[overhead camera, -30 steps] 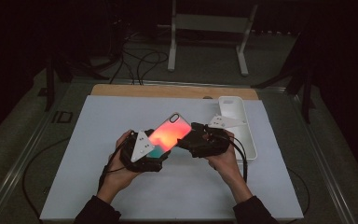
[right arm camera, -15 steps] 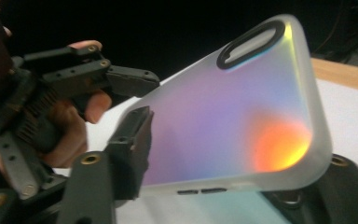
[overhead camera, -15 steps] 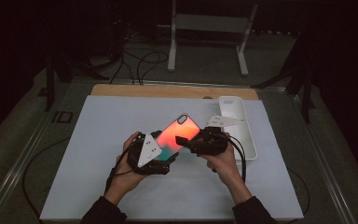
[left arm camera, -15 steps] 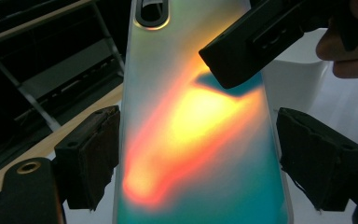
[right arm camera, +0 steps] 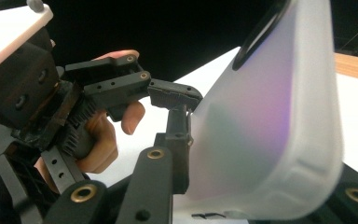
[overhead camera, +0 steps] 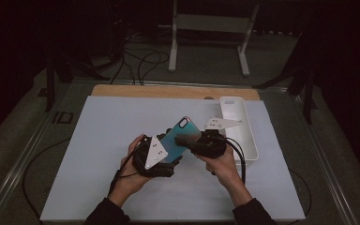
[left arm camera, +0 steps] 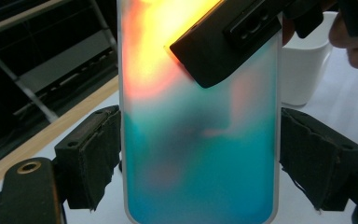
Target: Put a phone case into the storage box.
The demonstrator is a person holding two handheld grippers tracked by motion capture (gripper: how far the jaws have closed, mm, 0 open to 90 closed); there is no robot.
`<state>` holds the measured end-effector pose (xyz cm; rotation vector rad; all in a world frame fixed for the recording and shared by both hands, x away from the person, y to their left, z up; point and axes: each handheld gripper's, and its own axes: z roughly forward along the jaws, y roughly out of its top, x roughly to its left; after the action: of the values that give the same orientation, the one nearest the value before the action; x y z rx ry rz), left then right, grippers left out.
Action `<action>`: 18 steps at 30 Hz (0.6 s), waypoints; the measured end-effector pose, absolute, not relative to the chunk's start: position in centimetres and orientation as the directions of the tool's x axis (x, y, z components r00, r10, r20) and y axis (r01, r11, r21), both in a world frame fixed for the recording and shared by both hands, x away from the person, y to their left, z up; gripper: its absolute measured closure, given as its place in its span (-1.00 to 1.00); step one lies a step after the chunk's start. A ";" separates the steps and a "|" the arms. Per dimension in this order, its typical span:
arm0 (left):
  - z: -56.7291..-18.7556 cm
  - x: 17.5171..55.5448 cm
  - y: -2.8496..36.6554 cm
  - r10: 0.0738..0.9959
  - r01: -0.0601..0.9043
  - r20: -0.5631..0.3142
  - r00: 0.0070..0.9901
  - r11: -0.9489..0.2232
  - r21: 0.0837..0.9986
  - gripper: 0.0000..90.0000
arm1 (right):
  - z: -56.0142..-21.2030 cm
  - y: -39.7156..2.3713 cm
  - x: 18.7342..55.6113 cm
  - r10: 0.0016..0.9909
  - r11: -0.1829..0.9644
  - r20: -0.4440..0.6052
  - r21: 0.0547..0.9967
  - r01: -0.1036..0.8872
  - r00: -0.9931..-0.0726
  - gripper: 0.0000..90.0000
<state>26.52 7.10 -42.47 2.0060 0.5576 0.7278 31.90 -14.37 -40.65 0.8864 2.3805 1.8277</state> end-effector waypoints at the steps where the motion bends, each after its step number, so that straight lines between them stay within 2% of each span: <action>1: -42.5 26.5 7.0 0.635 0.101 0.281 0.720 -0.496 0.863 -0.63 | -40.7 -14.3 31.9 0.437 0.152 0.328 0.891 0.428 -0.837 0.78; 2: -42.5 26.5 7.0 0.643 0.110 0.278 0.714 -0.494 0.862 -0.63 | -40.8 -14.3 31.9 0.438 0.151 0.332 0.889 0.433 -0.835 0.87; 3: -42.5 26.5 7.0 0.643 0.110 0.278 0.714 -0.494 0.862 -0.51 | -40.9 -14.3 31.9 0.431 0.149 0.334 0.890 0.431 -0.838 0.90; 4: -42.5 26.8 7.2 0.637 0.130 0.237 0.734 -0.473 0.871 -0.51 | -40.9 -14.3 31.8 0.445 0.150 0.315 0.896 0.417 -0.838 0.93; 6: -42.6 26.8 7.2 0.636 0.141 0.232 0.736 -0.479 0.866 -0.62 | -40.8 -14.3 31.8 0.439 0.144 0.319 0.898 0.416 -0.840 0.93; 18: -42.5 27.7 8.5 0.613 0.243 0.086 0.785 -0.432 0.868 -0.71 | -40.5 -14.9 31.8 0.445 0.158 0.287 0.907 0.390 -0.848 0.94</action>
<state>27.71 8.50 -42.52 2.0202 0.6393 0.4893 31.78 -14.93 -40.46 0.8499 2.3545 1.8199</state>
